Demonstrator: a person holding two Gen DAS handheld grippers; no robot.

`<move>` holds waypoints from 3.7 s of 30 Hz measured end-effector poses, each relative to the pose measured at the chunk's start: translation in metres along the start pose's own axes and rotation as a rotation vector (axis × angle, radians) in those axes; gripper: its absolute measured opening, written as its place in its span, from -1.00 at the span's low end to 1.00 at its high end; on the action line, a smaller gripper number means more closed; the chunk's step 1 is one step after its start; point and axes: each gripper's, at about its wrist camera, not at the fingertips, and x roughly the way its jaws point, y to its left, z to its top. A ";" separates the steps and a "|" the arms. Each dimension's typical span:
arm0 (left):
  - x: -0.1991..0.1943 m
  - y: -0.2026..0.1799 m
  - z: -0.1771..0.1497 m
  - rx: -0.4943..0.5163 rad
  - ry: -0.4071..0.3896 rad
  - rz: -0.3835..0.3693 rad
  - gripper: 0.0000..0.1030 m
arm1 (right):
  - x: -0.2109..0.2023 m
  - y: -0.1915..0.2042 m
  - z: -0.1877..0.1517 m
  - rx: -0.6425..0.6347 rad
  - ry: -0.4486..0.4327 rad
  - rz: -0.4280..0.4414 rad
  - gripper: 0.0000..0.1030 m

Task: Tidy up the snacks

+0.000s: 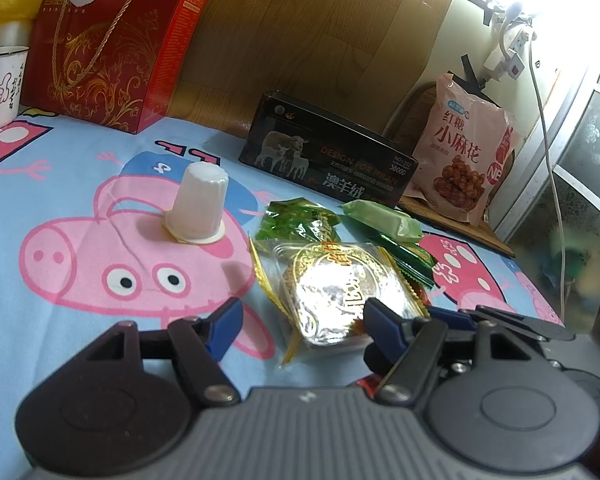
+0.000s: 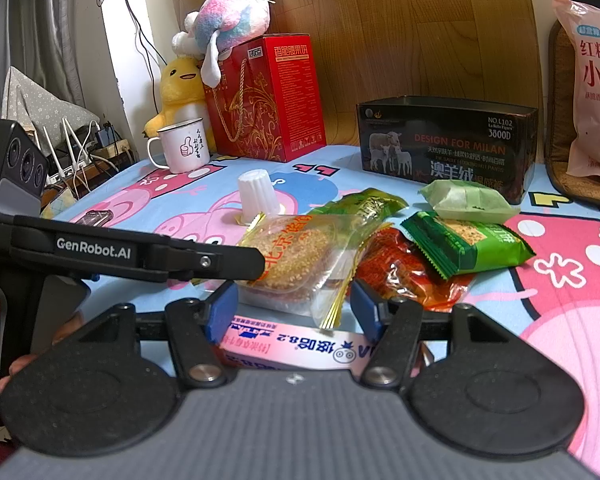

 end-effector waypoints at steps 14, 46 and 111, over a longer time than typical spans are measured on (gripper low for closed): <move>0.000 -0.001 0.000 0.001 0.000 -0.002 0.35 | 0.000 0.000 0.000 0.000 0.001 0.001 0.25; 0.000 -0.001 -0.001 0.001 0.000 -0.004 0.35 | 0.001 0.000 0.000 0.000 0.002 0.002 0.25; 0.001 -0.003 -0.002 0.000 0.000 -0.019 0.33 | 0.002 0.000 -0.001 -0.005 0.006 0.011 0.18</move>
